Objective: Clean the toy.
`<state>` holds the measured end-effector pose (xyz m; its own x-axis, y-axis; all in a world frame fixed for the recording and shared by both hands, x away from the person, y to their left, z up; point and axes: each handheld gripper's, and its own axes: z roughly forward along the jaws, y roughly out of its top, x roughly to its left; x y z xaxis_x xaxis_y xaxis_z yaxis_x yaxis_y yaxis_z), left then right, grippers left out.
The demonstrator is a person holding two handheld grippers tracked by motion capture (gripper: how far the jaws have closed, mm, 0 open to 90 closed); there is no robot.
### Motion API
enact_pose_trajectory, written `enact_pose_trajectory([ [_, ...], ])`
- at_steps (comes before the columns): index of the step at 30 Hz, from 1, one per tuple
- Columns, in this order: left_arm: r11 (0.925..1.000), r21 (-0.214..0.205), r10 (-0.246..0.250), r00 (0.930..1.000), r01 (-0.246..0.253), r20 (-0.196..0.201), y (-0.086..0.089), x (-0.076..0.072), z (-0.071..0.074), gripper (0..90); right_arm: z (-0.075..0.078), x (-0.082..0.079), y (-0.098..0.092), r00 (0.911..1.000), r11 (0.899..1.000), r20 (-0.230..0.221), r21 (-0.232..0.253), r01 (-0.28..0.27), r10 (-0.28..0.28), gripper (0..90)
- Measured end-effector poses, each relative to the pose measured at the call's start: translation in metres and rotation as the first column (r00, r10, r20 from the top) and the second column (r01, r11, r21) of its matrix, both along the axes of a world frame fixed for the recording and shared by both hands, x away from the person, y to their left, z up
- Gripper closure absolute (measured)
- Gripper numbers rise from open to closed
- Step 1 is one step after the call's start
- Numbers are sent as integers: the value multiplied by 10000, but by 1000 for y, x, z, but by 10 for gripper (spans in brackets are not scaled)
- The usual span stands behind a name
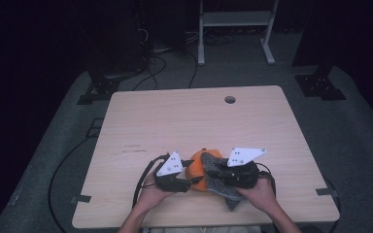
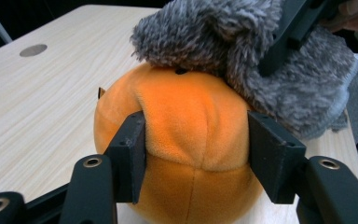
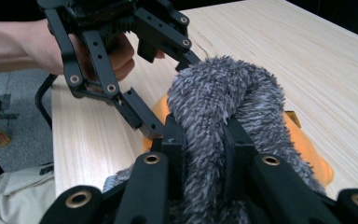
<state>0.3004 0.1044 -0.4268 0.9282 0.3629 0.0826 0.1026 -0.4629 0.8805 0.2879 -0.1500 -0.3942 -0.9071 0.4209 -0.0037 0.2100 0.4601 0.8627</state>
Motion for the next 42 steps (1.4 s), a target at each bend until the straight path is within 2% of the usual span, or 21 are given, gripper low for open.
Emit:
enact_pose_trajectory([
  [2, 9999, 11, 125, 9994, -124, -317, 6, 4, -2, 435, -2, 4, -6, 9995, 9997, -197, 46, 247, -246, 740],
  [4, 9998, -66, 193, 9989, -196, -421, 7, 5, -3, 397, -4, 8, -14, 9981, 9987, -364, 83, 496, -493, 742],
  [5, 9987, -279, 409, 9972, -427, -628, 9, 7, -1, 320, -6, 12, -20, 9956, 9974, -626, 153, 708, -698, 743],
  [6, 9987, -279, 409, 9972, -427, -628, 9, 7, -1, 241, -8, 13, -20, 9953, 9973, -662, 162, 714, -702, 743],
  [8, 9946, -967, 278, 9952, -369, -940, 9, 9, 2, 224, -9, 12, -18, 9957, 9978, -655, 128, 658, -648, 743],
  [9, 9932, -1097, 289, 9954, -390, -918, 10, 10, 3, 289, -10, 7, -10, 9977, 9995, -616, 85, 296, -290, 742],
  [13, 9949, -896, 368, 9938, -463, -1051, 15, 11, -3, 408, -10, 1, -3, 9992, 9994, -392, -357, -31, 17, 742],
  [18, 9937, -897, 553, 9902, -671, -1280, 21, 14, -3, 404, -15, 7, -19, 9965, 9981, -723, -492, 379, -414, 744],
  [19, 9906, -1122, 619, 9886, -776, -1371, 18, 14, -1, 295, -17, 10, -25, 9937, 9980, -980, -393, 503, -540, 745],
  [20, 9906, -1122, 619, 9886, -776, -1371, 18, 14, -1, 261, -18, 9, -24, 9938, 9977, -968, -450, 506, -548, 745],
  [22, 9904, -1224, 453, 9880, -637, -1477, 14, 14, 2, 263, -17, 8, -22, 9949, 9979, -906, -505, 404, -449, 745],
  [25, 9942, -797, 619, 9897, -726, -1289, 12, 14, -2, 355, -17, 2, -12, 9970, 9985, -766, -534, -134, 93, 744],
  [26, 9935, -845, 648, 9884, -769, -1370, 13, 14, -3, 355, -16, 1, -11, 9979, 9973, -634, -715, -173, 127, 745],
  [29, 9942, -712, 694, 9866, -806, -1474, 18, 15, -4, 368, -16, 4, -19, 9969, 9977, -789, -661, -122, 69, 747],
  [31, 9935, -858, 593, 9829, -752, -1741, 22, 18, -4, 361, -19, 6, -26, 9968, 9960, -788, -895, 39, -109, 747],
  [34, 9887, -1185, 632, 9718, -920, -2274, 21, 23, -2, 214, -25, 1, -28, 9960, 9937, -891, -1113, -147, 48, 746],
  [35, 9879, -1277, 546, 9686, -877, -2426, 19, 23, -3, 219, -26, -1, -27, 9960, 9928, -891, -1175, -219, 115, 746],
  [36, 9900, -1151, 515, 9696, -810, -2394, 17, 23, -4, 235, -26, -3, -25, 9959, 9912, -873, -1277, -358, 247, 745],
  [38, 9932, -886, 555, 9765, -754, -2084, 14, 19, -5, 298, -22, -3, -25, 9971, 9914, -744, -1289, -236, 140, 745],
  [40, 9963, -686, 384, 9817, -520, -1864, 14, 18, -5, 333, -17, 1, -28, 9969, 9963, -790, -862, -51, -17, 745],
  [42, 9975, -610, 251, 9840, -364, -1766, 13, 17, -5, 354, -11, 9, -30, 9964, 9976, -704, -552, 428, -466, 745],
])
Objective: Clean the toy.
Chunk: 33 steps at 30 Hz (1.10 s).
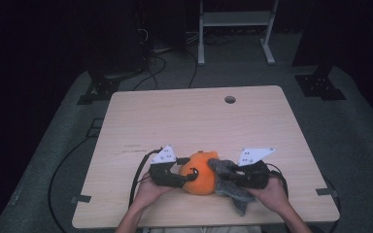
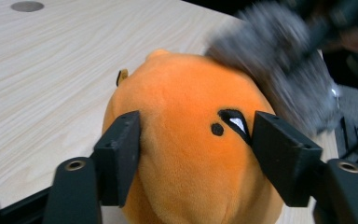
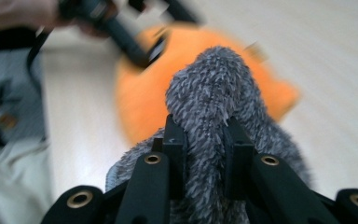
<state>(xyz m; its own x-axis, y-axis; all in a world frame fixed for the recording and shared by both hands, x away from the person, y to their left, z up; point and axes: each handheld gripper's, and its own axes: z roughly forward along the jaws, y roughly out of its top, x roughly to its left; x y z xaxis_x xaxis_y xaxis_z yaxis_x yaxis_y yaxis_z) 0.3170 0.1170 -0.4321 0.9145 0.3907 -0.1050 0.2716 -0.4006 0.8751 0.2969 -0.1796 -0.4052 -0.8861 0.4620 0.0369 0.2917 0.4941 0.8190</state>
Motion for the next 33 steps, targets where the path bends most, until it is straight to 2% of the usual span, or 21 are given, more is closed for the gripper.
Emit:
enact_pose_trajectory([
  [2, 10000, 4, 8, 10000, -8, -47, 0, 1, 3, 338, 1, 8, 2, 9996, 9996, -150, 136, 252, -250, 745],
  [3, 9999, -132, 21, 9998, -24, -190, 1, 3, 4, 294, -1, 9, 4, 9996, 9998, -201, 114, 187, -185, 745],
  [7, 9971, -578, 452, 9959, -498, -779, 4, 9, 6, 139, -8, -5, 14, 9978, 9982, -338, -167, -582, 576, 747],
  [9, 9976, -523, 391, 9902, -465, -1339, 3, 12, 2, 123, -8, -14, 17, 9938, 9942, -347, -175, -1063, 1057, 747],
  [11, 9964, -763, 219, 9841, -359, -1762, 3, 13, -1, 185, -5, -15, 15, 9932, 9939, -372, -68, -1102, 1099, 748],
  [12, 9964, -754, 249, 9860, -378, -1649, 2, 12, -2, 252, -3, -12, 13, 9941, 9950, -442, 134, -988, 993, 748],
  [13, 9981, -549, 195, 9903, -272, -1376, 1, 10, -1, 290, -1, -8, 10, 9951, 9959, -509, 367, -830, 848, 748],
  [15, 9991, -415, -33, 9950, -8, -998, 0, 6, 0, 352, 2, -3, 7, 9980, 9972, -373, 563, -495, 517, 748],
  [16, 9992, -361, -174, 9963, 144, -836, -1, 5, 1, 364, 6, -1, 6, 9992, 9977, -125, 559, -371, 379, 748],
  [18, 9991, -354, -272, 9963, 244, -816, -1, 5, 2, 359, 9, 1, 4, 9999, 9978, 89, 648, -131, 126, 748],
  [20, 9987, -425, -322, 9948, 282, -963, -1, 6, 3, 317, 6, 2, 4, 9999, 9993, 98, 358, -73, 70, 748],
  [22, 9988, -454, -248, 9912, 191, -1299, -1, 7, 3, 181, -2, -2, 7, 9991, 9990, -175, 196, -392, 396, 748],
  [23, 9994, -303, -230, 9873, 185, -1571, -3, 9, 2, 138, -4, -5, 9, 9983, 9986, -231, 112, -525, 528, 747],
  [24, 9995, -163, -314, 9784, 287, -2045, -6, 10, 0, 81, -7, -9, 10, 9974, 9977, -270, 13, -674, 674, 747],
  [26, 9985, -147, -555, 9608, 535, -2717, -11, 12, -6, 60, -7, -14, 10, 9956, 9960, -275, 44, -897, 898, 746],
  [27, 9988, -172, -489, 9625, 459, -2668, -13, 12, -8, 63, -7, -14, 8, 9953, 9957, -293, 35, -926, 927, 745],
  [28, 9987, -184, -498, 9666, 467, -2514, -14, 11, -6, 117, -6, -14, 7, 9959, 9965, -328, 39, -838, 839, 744],
  [30, 9989, 131, -425, 9806, 458, -1914, -14, 8, 1, 242, -6, -10, 4, 9961, 9969, -414, 149, -777, 783, 745],
  [31, 9989, 185, -390, 9886, 421, -1455, -14, 5, 4, 289, -5, -9, 3, 9967, 9973, -400, 261, -690, 700, 746],
  [32, 9990, 326, -269, 9970, 293, -719, -15, 1, 8, 318, -1, -9, 2, 9977, 9978, -337, 344, -573, 585, 746],
  [33, 9987, 480, -145, 9999, 146, -33, -16, -3, 10, 336, 2, -8, 1, 9988, 9977, -136, 491, -460, 468, 747],
])
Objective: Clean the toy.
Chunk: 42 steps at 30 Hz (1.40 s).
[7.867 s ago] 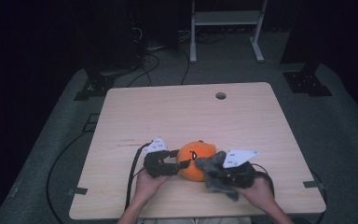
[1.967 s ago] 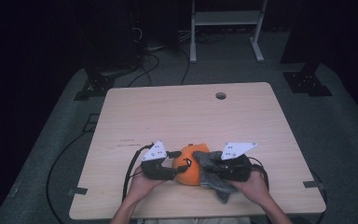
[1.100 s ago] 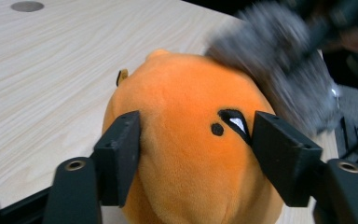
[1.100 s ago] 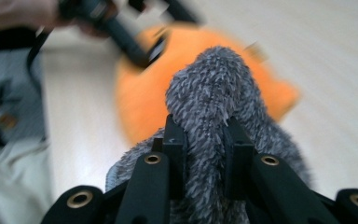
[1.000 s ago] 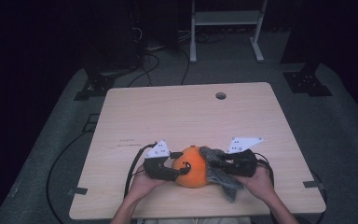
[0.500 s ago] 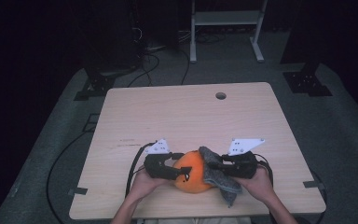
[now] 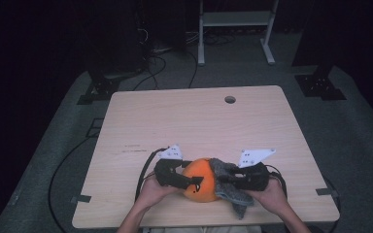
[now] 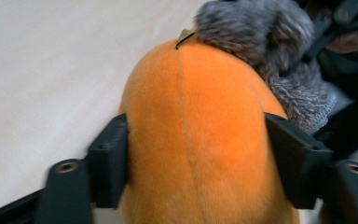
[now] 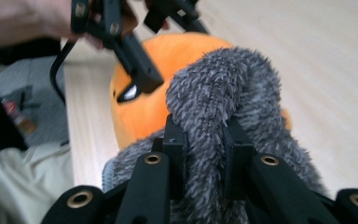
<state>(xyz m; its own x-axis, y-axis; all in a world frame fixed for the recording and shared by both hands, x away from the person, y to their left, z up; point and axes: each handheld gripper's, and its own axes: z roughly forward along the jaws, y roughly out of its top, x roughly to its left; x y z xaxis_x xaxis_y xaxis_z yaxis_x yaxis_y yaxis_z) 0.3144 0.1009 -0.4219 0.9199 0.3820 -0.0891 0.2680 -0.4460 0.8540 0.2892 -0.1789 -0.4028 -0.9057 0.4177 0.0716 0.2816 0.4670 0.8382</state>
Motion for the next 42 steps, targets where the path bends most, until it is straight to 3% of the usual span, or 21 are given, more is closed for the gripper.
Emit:
enact_pose_trajectory([
  [1, 9994, 295, 119, 9921, -157, 1250, -2, -7, 4, 341, 3, 1, 0, 9999, 9998, 106, 174, 125, -127, 749],
  [2, 9984, 528, 98, 9793, -209, 2022, -5, -12, 6, 344, 8, 2, -1, 9991, 9987, 300, 430, 273, -286, 750],
  [3, 9968, 783, -43, 9699, -152, 2434, -8, -15, 6, 344, 12, 3, 0, 9977, 9982, 551, 478, 363, -390, 751],
  [5, 9948, 1022, -255, 9621, -25, 2714, -10, -18, 3, 326, 14, 4, 4, 9964, 9982, 688, 361, 469, -493, 750],
  [7, 9966, 821, -236, 9658, 24, 2580, -8, -18, -2, 260, 8, 6, 8, 9969, 9990, 647, 114, 430, -437, 751],
  [10, 9995, 163, 257, 9898, -282, 1403, -1, -8, -1, 84, 0, 4, 9, 9989, 9995, 399, -180, 267, -259, 751],
  [11, 9995, -104, 298, 9953, -290, 918, 1, -5, 0, 82, -2, 3, 10, 9993, 9995, 339, -249, 190, -181, 751],
  [12, 9999, -84, 139, 9962, -132, 858, 2, -5, 0, 133, -3, 0, 11, 9996, 9995, 282, -306, 14, -5, 751],
  [14, 9999, 147, -39, 9877, 16, 1561, 2, -11, -1, 275, -1, -3, 11, 9992, 9993, 389, -373, 39, -25, 752],
  [17, 9989, 370, -361, 9802, 294, 1949, 2, -15, -2, 371, 7, 4, 2, 9980, 9990, 440, 83, 444, -447, 754],
  [19, 9984, 427, -464, 9771, 383, 2077, 3, -16, -2, 384, 10, 9, -7, 9956, 9964, 461, 242, 809, -820, 754],
  [24, 9982, 245, -584, 9811, 549, 1844, 3, -15, -2, 311, 7, 15, -17, 9931, 9932, 247, 204, 1144, -1149, 754],
  [26, 9967, 349, -788, 9751, 731, 2072, 0, -18, -2, 325, 9, 13, -13, 9966, 9963, 135, 286, 811, -815, 752],
  [29, 9942, 493, -1044, 9662, 954, 2357, -3, -21, -2, 336, 17, 8, -2, 9972, 9990, 601, -80, 442, -436, 748],
  [31, 9944, 429, -1040, 9675, 966, 2307, -2, -22, -2, 335, 20, 11, -4, 9962, 9983, 652, -32, 582, -579, 748],
  [34, 9957, 330, -915, 9722, 864, 2156, -2, -20, -2, 291, 17, 19, -10, 9966, 9967, 289, 291, 758, -767, 748],
  [36, 9975, 310, -676, 9861, 636, 1521, -3, -14, 0, 148, 11, 20, -7, 9985, 9985, 47, 39, 541, -541, 747],
  [37, 9985, 76, -554, 9930, 549, 1042, -4, -12, 1, 94, 8, 19, -5, 9991, 9992, -74, -52, 407, -407, 748],
  [39, 9987, -224, -444, 9974, 457, 562, -4, -10, 3, 63, 6, 13, -1, 9993, 9999, -370, -68, -101, 98, 749],
  [41, 9985, 276, -492, 9932, 465, 1051, -5, -12, 2, 162, 7, 4, 5, 9947, 9963, -569, -30, -862, 859, 751],
  [42, 9981, 250, -582, 9909, 556, 1215, -5, -13, 1, 213, 9, 0, 7, 9935, 9946, -473, -86, -1036, 1031, 751],
])
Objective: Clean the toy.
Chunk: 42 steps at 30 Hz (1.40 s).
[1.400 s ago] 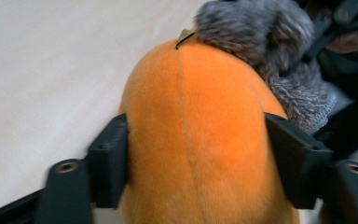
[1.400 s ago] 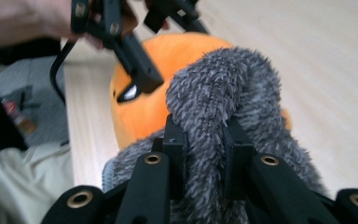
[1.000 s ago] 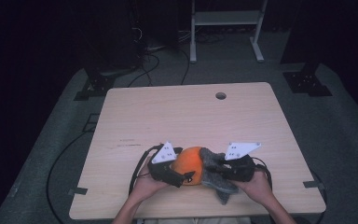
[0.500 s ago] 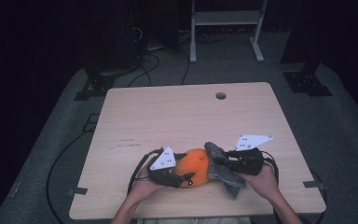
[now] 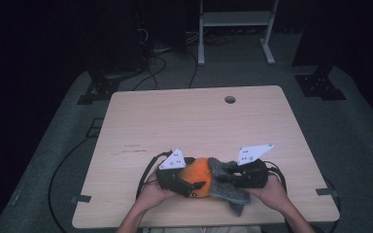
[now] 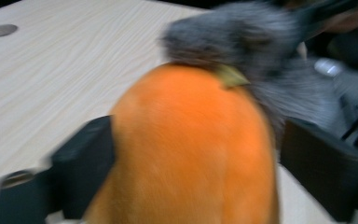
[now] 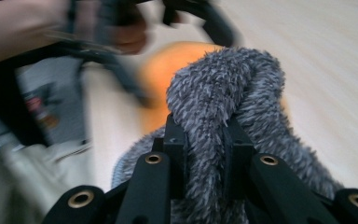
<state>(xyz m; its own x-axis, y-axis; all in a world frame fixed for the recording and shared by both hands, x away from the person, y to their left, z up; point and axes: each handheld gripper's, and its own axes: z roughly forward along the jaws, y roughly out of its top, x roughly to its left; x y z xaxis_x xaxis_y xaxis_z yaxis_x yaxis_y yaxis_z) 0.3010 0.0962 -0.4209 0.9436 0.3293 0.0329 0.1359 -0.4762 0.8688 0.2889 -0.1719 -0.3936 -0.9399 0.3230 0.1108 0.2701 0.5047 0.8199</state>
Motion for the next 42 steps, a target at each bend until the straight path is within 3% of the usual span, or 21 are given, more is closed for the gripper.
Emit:
enact_pose_trajectory([
  [3, 9997, 121, -223, 9986, 217, 478, 1, -4, -1, 335, 10, -2, 0, 9978, 9995, 610, 206, 259, -271, 752],
  [5, 9986, 296, -450, 9957, 427, 809, -1, -8, -1, 365, 15, 1, -3, 9964, 9971, 663, 581, 498, -536, 752],
  [8, 9978, 392, -578, 9940, 543, 932, -1, -9, -1, 366, 11, 3, -1, 9965, 9985, 668, 232, 495, -509, 754],
  [10, 9984, 355, -465, 9954, 437, 838, -1, -8, 0, 305, 2, 2, -4, 9965, 9985, 645, -74, 539, -533, 755],
  [13, 9991, 361, -258, 9970, 232, 732, -4, -8, 1, 171, -4, 1, -15, 9977, 9983, 339, -74, 586, -583, 756],
  [14, 9988, 377, -331, 9968, 304, 728, -6, -8, 0, 165, -5, 0, -19, 9981, 9984, 286, -121, 544, -541, 755],
  [16, 9981, 443, -466, 9928, 420, 1103, -8, -11, -2, 221, -3, -1, -24, 9979, 9982, 292, -172, 580, -575, 756],
  [18, 9967, 495, -706, 9876, 642, 1400, -8, -13, -1, 308, 2, 2, -28, 9967, 9969, 264, 178, 766, -771, 756],
  [20, 9961, 502, -787, 9854, 719, 1510, -9, -14, -1, 333, 6, 7, -28, 9949, 9948, 337, 387, 941, -955, 756],
  [23, 9981, 367, -533, 9910, 491, 1230, -7, -10, -1, 285, 4, 13, -21, 9958, 9960, 265, 210, 872, -877, 757],
  [25, 9994, 346, -92, 9977, 69, 677, -3, -4, 0, 153, -2, 11, -17, 9970, 9972, 210, 54, 742, -743, 757],
  [27, 9986, 473, 228, 9997, -229, 24, 0, 2, -1, 59, -5, 7, -19, 9981, 9981, -2, 88, 614, -614, 758],
  [29, 9995, 314, 98, 9995, -89, -295, 1, 4, -4, 92, -8, 3, -22, 9987, 9987, -89, -15, 500, -500, 758],
  [31, 9992, 383, -83, 9998, 77, 164, 0, 1, -4, 206, -7, -1, -20, 9991, 9992, -166, 17, 391, -391, 759],
  [34, 9982, 586, -130, 9981, 94, 610, 0, -2, -2, 314, 1, -4, -14, 9997, 9994, 108, 250, 238, -241, 760],
  [37, 9984, 565, -17, 9991, -7, 428, 5, 1, 0, 339, -1, -4, -13, 9992, 9992, 231, 238, 320, -326, 762],
  [39, 9986, 518, 39, 9987, -66, 510, 8, 1, 0, 339, -8, -3, -22, 9990, 9985, -47, 304, 455, -454, 762],
  [42, 9992, 379, 88, 9976, -114, 681, 10, 0, 1, 333, -17, -2, -35, 9965, 9968, -289, -102, 788, -791, 762],
])
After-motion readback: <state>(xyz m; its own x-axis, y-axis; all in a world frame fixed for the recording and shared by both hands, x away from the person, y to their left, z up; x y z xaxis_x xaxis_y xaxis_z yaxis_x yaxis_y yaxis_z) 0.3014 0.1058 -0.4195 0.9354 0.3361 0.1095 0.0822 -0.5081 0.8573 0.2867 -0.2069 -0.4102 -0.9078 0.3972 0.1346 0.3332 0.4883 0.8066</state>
